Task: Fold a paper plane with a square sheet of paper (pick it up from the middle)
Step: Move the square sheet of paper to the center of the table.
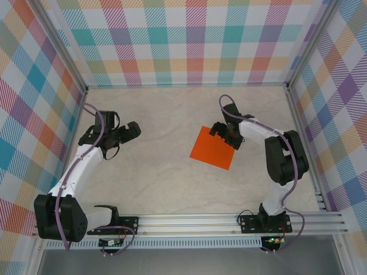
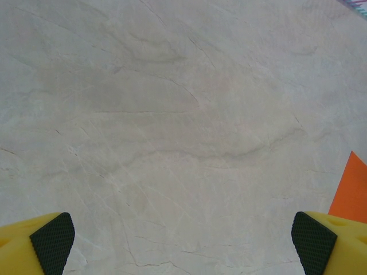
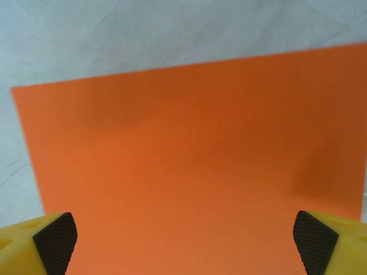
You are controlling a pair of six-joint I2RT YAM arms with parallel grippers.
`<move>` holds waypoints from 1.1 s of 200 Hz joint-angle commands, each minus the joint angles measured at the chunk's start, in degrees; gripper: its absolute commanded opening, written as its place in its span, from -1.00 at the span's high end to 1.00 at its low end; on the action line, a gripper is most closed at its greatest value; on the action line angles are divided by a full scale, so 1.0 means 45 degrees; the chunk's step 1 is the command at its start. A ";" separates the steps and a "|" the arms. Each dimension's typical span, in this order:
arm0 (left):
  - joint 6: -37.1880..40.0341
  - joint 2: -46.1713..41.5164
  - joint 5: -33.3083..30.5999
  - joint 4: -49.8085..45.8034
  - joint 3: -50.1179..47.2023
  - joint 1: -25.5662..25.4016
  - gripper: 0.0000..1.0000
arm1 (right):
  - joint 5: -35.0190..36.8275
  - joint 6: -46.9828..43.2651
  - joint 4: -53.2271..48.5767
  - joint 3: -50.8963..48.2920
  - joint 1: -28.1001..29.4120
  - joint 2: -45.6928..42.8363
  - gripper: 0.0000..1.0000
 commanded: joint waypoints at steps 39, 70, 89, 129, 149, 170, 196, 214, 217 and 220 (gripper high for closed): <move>0.0260 0.0180 0.0135 -0.0504 0.0454 0.0084 -1.00 | 0.1237 -0.1606 -0.2714 0.2498 0.1381 0.2682 -1.00; 0.0243 0.0255 -0.0079 -0.0750 0.0541 0.0087 -1.00 | 0.0353 -0.3125 -0.3151 0.2116 0.2469 0.2970 -1.00; 0.0196 0.0361 -0.0061 -0.0751 0.0505 0.0089 -1.00 | -0.0320 -0.3459 -0.3193 0.0882 0.3047 0.2480 -1.00; 0.0098 0.0606 0.0112 -0.0820 0.0556 0.0085 -1.00 | -0.0362 -0.4309 -0.3143 -0.1619 0.4407 0.0619 -1.00; 0.0066 0.0623 0.0158 -0.0847 0.0597 0.0089 -1.00 | 0.0250 -0.4252 -0.3360 -0.1548 0.4460 -0.0041 -0.99; 0.0032 0.0585 0.0135 -0.0915 0.0628 0.0072 -1.00 | 0.0825 -0.3338 -0.4025 -0.0367 0.4460 -0.0664 -1.00; 0.0013 0.0509 -0.0065 -0.1003 0.0561 0.0090 -1.00 | 0.1176 -0.0779 -0.4539 0.0374 0.4454 -0.1087 -0.99; -0.0046 0.0507 -0.0205 -0.1032 0.0522 0.0085 -1.00 | 0.0869 0.0616 -0.4543 0.0368 0.4455 -0.0841 -0.99; -0.0052 0.0502 -0.0208 -0.1026 0.0533 0.0075 -1.00 | 0.0799 0.0829 -0.4483 0.0331 0.4450 -0.0804 -0.99; -0.0055 0.0508 -0.0201 -0.1038 0.0525 0.0078 -1.00 | 0.0690 0.0988 -0.4373 0.0271 0.4459 -0.0777 -0.99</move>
